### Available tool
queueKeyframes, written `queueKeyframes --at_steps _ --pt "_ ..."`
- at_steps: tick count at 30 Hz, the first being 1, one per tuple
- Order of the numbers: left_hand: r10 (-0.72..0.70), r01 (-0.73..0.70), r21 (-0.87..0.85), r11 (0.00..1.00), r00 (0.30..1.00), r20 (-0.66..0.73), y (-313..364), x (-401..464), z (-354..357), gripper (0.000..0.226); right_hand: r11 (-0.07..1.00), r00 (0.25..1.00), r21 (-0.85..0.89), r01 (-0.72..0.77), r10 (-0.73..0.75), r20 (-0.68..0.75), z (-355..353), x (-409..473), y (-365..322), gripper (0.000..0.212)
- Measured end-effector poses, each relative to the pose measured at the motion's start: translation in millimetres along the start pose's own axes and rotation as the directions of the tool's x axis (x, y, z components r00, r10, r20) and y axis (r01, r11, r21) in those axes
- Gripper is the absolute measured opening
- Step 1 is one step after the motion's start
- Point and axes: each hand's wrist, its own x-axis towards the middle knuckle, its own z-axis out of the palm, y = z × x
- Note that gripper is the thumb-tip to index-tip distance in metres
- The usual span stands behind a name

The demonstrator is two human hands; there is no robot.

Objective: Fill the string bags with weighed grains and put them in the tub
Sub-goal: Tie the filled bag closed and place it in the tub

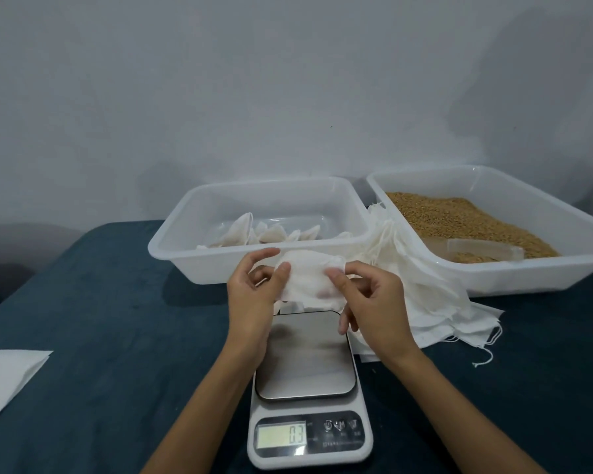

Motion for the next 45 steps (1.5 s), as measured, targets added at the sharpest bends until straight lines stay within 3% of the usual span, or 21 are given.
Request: queueKeyframes --at_steps 3,5,7,10,13,16,21,27,30,39,43,45 --pt "0.021 -0.022 0.033 0.999 0.999 0.024 0.1 -1.7 2.0 0.025 0.999 0.999 -0.014 0.045 -0.045 0.007 0.8 -1.6 -1.1 0.011" --pt "0.003 -0.004 0.038 0.999 0.999 0.037 1.2 -1.8 1.2 0.020 0.983 0.987 -0.090 0.160 -0.161 0.002 1.5 -2.2 -3.6 0.011" --pt "-0.064 0.065 -0.019 0.998 0.997 0.047 3.7 -0.4 -1.1 0.018 0.930 0.955 -0.223 0.291 -0.296 0.010 0.6 -0.8 -4.1 0.015" --pt "-0.169 0.178 -0.087 0.980 0.981 0.100 5.9 1.7 -1.9 0.017 0.866 0.929 -0.347 0.360 -0.366 0.050 -1.8 -0.1 -1.5 0.018" --pt "-0.184 0.196 -0.084 0.977 0.973 0.139 4.6 1.0 0.8 0.017 0.857 0.933 -0.371 0.359 -0.342 0.113 -0.5 -1.4 2.3 0.025" --pt "-0.180 0.186 -0.032 0.982 0.972 0.151 2.1 1.1 0.7 0.019 0.875 0.936 -0.335 0.350 -0.314 0.159 1.2 -2.4 4.4 0.018" --pt "-0.147 0.146 0.013 0.989 0.983 0.114 0.3 1.9 -1.5 0.019 0.902 0.946 -0.295 0.315 -0.322 0.025 -3.4 0.0 1.4 0.011" --pt "-0.178 0.184 -0.029 0.982 0.972 0.153 0.2 -0.2 -0.8 0.019 0.887 0.946 -0.335 0.319 -0.274 0.173 1.7 -1.0 7.7 0.045" --pt "-0.176 0.178 -0.025 0.984 0.982 0.074 0.3 1.5 -2.8 0.013 0.907 0.953 -0.298 0.298 -0.263 0.151 -0.7 -1.0 11.2 0.046" --pt "0.020 -0.020 0.216 0.976 1.000 0.003 -6.9 5.0 -4.1 0.011 0.945 0.973 -0.235 0.229 -0.226 0.041 -0.9 -1.6 2.2 0.044" --pt "-0.172 0.166 0.113 0.980 0.984 0.052 -1.0 4.3 -0.2 0.017 0.936 0.970 -0.265 0.229 -0.243 -0.020 -3.4 0.4 0.1 0.042" --pt "-0.179 0.170 0.090 0.981 0.979 0.100 1.4 1.8 1.3 0.015 0.935 0.971 -0.276 0.223 -0.237 -0.016 -3.2 -0.4 -1.5 0.043"
